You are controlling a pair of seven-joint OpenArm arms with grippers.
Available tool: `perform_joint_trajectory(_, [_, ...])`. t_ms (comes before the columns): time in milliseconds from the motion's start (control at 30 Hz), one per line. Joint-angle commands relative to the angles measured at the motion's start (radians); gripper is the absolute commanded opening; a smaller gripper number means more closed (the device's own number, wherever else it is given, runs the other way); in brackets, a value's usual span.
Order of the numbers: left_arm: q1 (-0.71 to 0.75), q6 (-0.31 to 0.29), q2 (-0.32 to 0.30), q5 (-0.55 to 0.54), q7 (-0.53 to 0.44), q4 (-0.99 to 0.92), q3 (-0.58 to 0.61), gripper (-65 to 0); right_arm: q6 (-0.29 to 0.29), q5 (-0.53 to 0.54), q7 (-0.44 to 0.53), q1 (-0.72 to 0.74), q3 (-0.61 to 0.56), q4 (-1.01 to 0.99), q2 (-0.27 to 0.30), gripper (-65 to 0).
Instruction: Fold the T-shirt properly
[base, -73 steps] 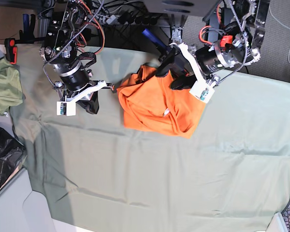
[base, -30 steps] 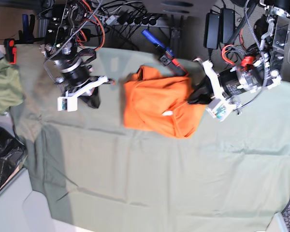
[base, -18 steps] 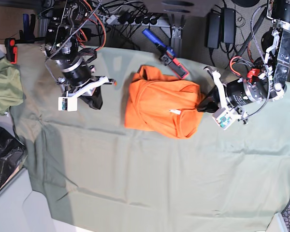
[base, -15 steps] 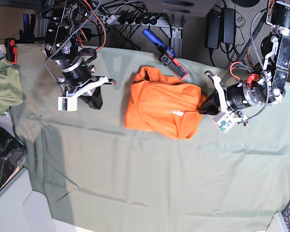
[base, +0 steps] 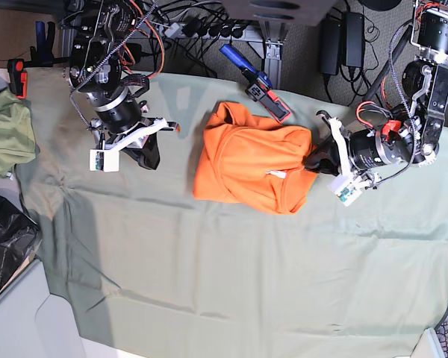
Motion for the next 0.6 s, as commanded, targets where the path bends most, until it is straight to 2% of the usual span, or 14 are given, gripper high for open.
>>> perform_joint_trajectory(0, [-0.013, -0.024, -0.006, -0.019, -0.014, 0.015, -0.005, -44.7, 0.104, 0.014, 0.019, 0.007, 0.004, 0.016, 0.008, -65.0])
perform_joint_trajectory(67, [-0.013, -0.024, -0.013, -0.018, -0.014, 0.015, -0.007, -39.4, 0.104, 0.014, 0.019, 0.007, 0.004, 0.016, 0.008, -65.0])
perform_joint_trajectory(333, [-0.013, -0.024, -0.133, -0.080, 0.008, 0.039, -0.048, -39.4, 0.104, 0.011, 0.024, 0.016, 0.004, 0.016, 0.016, -65.0])
perform_joint_trajectory(567, [0.034, -0.024, -0.197, -0.210, 0.058, 0.135, -0.103, -39.9, 0.103, -0.003, 0.039, 0.056, 0.004, 0.016, 0.022, -65.0])
